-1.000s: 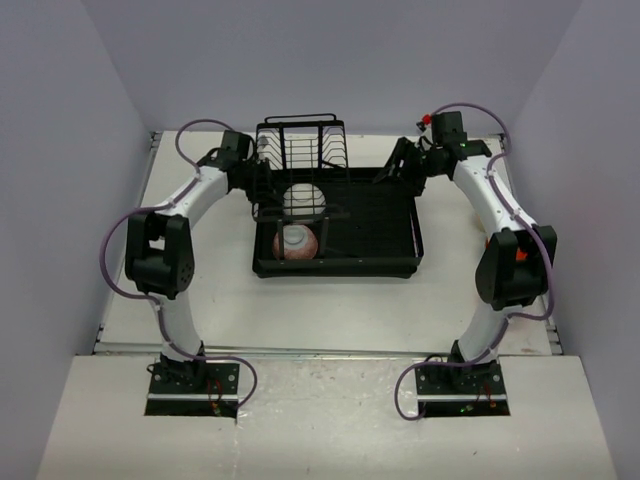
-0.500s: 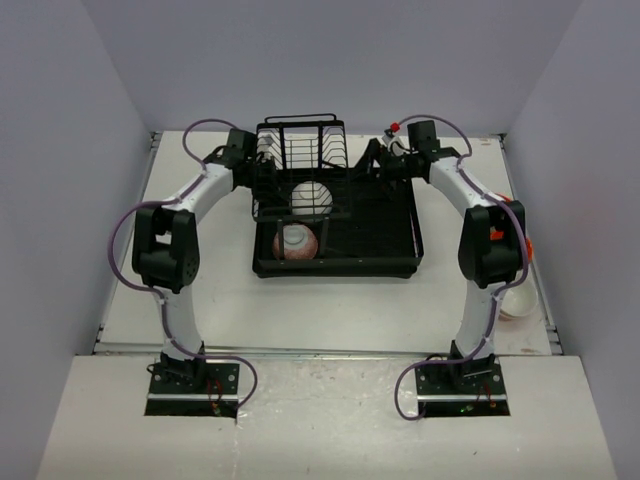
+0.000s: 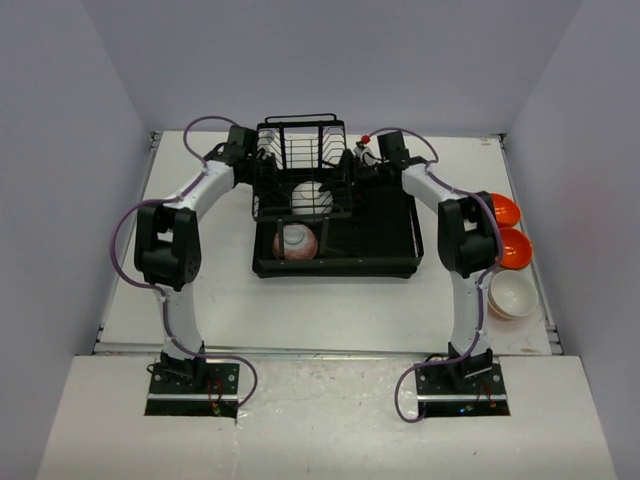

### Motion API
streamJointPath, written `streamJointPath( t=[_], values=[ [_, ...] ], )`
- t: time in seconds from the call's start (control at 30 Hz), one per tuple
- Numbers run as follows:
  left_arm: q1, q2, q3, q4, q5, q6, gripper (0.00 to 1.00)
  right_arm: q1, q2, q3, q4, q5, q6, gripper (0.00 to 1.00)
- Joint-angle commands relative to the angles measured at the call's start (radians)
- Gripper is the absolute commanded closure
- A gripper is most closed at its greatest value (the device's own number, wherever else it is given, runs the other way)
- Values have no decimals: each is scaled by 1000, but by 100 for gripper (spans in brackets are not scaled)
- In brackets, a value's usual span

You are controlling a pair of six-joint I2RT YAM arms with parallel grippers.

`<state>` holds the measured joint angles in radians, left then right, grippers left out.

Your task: Unload the bowls from the dish rack

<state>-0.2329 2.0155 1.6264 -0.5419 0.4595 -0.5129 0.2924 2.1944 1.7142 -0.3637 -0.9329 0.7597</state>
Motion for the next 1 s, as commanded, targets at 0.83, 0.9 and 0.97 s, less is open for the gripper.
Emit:
streamJointPath(
  t=[0.83,0.9,0.97],
  values=[
    [-40,45,84,-52,18,17,100,21,31,-54,207,72,19,8],
    [-40,46,89,-52,18,17,100,21,10,-65,258,59,32,11],
    [-42,51,90,-52,24,16,100,22,1,-80,305,11,70,16]
  ],
)
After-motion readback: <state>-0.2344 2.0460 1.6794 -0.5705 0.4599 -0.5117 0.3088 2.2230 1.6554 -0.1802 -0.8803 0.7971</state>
